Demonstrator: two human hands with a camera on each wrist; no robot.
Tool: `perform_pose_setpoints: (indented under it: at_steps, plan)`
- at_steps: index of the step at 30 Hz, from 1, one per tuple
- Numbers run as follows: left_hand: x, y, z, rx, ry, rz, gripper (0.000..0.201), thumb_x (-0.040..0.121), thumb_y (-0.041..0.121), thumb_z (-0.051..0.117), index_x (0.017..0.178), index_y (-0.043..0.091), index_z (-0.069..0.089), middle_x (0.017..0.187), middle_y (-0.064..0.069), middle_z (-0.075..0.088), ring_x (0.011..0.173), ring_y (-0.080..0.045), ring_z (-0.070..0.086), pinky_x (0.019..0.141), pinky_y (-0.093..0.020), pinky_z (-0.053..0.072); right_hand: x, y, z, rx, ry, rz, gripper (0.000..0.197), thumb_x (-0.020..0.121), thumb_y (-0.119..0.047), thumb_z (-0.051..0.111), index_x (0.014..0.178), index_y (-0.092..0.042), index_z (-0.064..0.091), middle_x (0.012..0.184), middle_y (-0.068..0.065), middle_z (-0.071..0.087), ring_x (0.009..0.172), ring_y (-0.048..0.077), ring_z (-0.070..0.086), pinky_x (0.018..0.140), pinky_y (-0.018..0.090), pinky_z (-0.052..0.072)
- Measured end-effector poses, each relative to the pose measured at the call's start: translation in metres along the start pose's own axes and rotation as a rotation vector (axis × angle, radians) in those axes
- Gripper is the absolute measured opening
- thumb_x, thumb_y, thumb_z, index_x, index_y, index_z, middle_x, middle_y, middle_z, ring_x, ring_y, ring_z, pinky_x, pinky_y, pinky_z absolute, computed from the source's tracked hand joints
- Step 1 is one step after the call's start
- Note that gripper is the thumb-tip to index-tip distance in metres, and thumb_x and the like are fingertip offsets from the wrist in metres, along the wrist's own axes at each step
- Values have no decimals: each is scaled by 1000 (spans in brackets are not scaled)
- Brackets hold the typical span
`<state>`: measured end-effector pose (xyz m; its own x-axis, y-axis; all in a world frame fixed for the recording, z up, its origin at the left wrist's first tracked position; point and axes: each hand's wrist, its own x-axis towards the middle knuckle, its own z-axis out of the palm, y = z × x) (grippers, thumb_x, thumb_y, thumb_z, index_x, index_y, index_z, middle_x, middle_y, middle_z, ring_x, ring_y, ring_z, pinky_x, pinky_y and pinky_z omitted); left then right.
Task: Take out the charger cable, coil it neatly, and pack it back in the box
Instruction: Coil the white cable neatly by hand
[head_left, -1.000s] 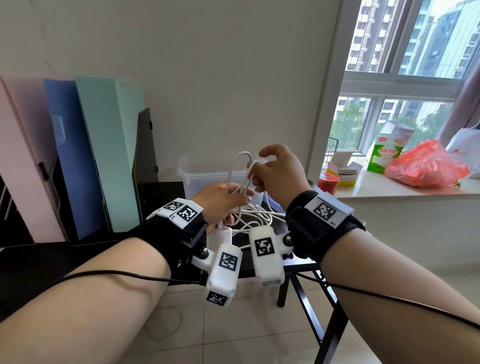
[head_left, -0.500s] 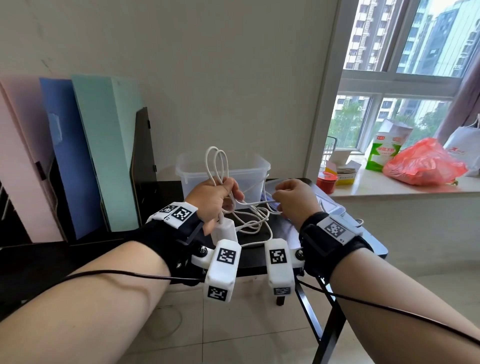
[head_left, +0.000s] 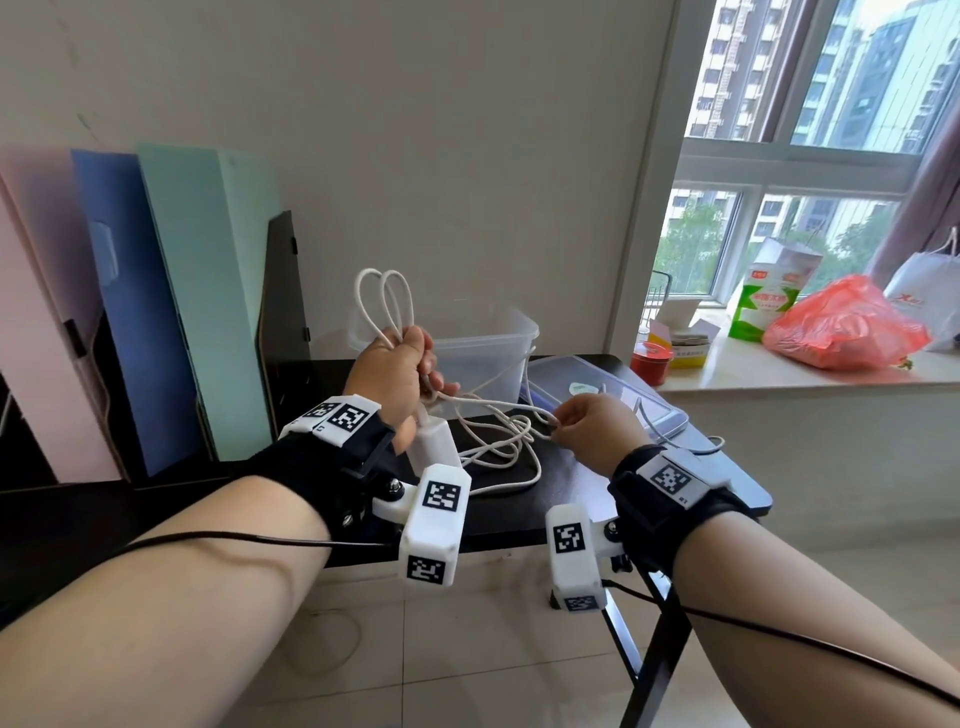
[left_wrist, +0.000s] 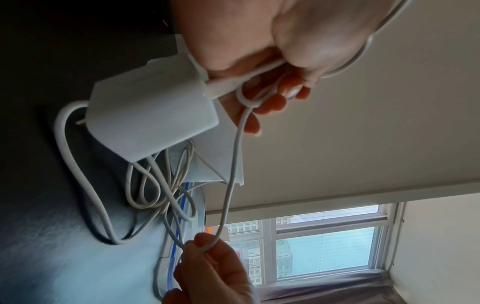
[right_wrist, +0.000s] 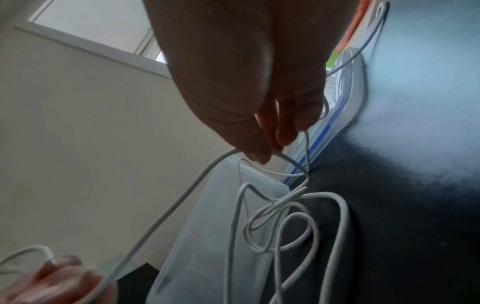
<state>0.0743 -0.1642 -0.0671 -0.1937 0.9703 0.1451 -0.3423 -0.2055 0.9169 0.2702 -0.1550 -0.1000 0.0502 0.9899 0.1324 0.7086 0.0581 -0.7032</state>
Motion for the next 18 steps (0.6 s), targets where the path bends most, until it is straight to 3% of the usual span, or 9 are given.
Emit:
perform_pose_setpoints:
  at_steps: [2,5,11,14,16,18]
  plan:
    - [1,1,-1,44,8,48,31,100,22,34,72,16,47,40,10,41,36,-7,38,49,-28,46,-2,3,3,59,9,-15,15,79,-17,69,67,-22,61,73,2,63,74,21,57,81,40,56]
    - [1,-3,-2,180,14,103,31,99,21,35,71,17,47,47,7,40,33,-6,35,43,-24,38,-2,2,4,257,95,-21,20,78,-18,70,63,-27,60,67,0,61,66,19,55,76,43,55]
    - [3,-9,-6,260,6,13,27,97,23,41,73,16,49,59,0,37,27,-6,33,45,-25,32,-4,-22,-9,435,222,-141,18,79,-17,69,65,-25,60,61,-2,57,61,18,53,69,40,53]
    - [1,-8,-6,257,-45,-38,24,95,25,48,73,16,48,63,-1,37,27,-5,31,40,-22,32,-5,-33,-15,502,197,-169,16,80,-16,69,68,-21,61,58,-4,55,50,9,49,59,29,48]
    - [-2,-6,-6,285,-116,-68,26,86,39,59,74,18,48,62,0,36,29,-5,31,40,-23,33,-6,-41,-17,594,173,-169,15,81,-13,69,69,-16,61,57,-1,53,41,4,43,49,21,41]
    - [-7,-4,-6,365,-189,-69,48,63,63,70,76,21,50,60,2,37,33,-5,32,45,-25,33,-7,-50,-17,651,156,-171,14,82,-11,68,69,-13,62,60,3,54,39,5,40,45,20,39]
